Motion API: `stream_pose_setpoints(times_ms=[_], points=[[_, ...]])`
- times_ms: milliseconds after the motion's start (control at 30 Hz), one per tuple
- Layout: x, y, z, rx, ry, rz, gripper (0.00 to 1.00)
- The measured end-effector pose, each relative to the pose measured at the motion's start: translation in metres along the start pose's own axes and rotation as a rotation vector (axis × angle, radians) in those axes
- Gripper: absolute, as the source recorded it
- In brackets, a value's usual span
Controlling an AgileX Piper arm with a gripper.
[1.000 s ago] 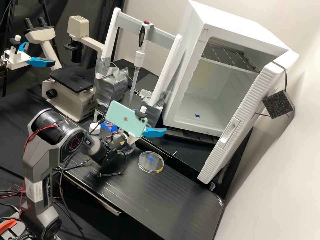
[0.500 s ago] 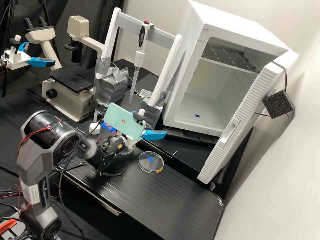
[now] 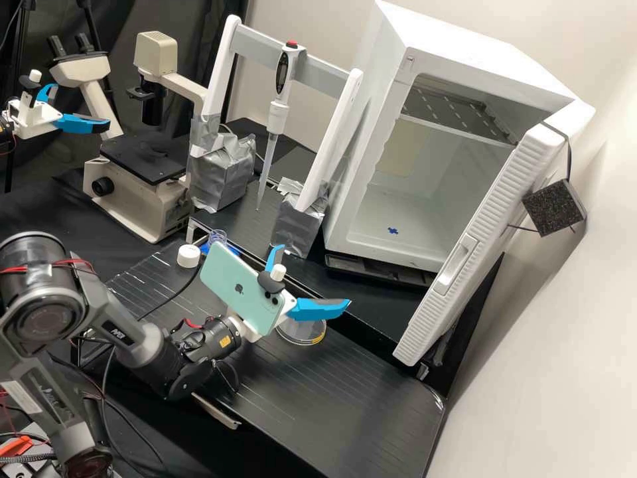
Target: Close the lid
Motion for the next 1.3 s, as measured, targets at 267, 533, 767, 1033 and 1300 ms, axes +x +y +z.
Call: stream_pose_setpoints(times_ms=[267, 533, 767, 1033, 1300], points=[[-0.013, 0.001, 0.017, 0.001, -0.076, -0.013, 1.0], [-0.016, -0.007, 0.027, 0.025, -0.126, -0.053, 1.0], [-0.019, -0.011, 0.029, 0.014, -0.14, -0.069, 1.0], [-0.022, -0.017, 0.03, 0.001, -0.143, -0.086, 1.0], [-0.025, -0.017, 0.032, -0.014, -0.146, -0.079, 1.0]])
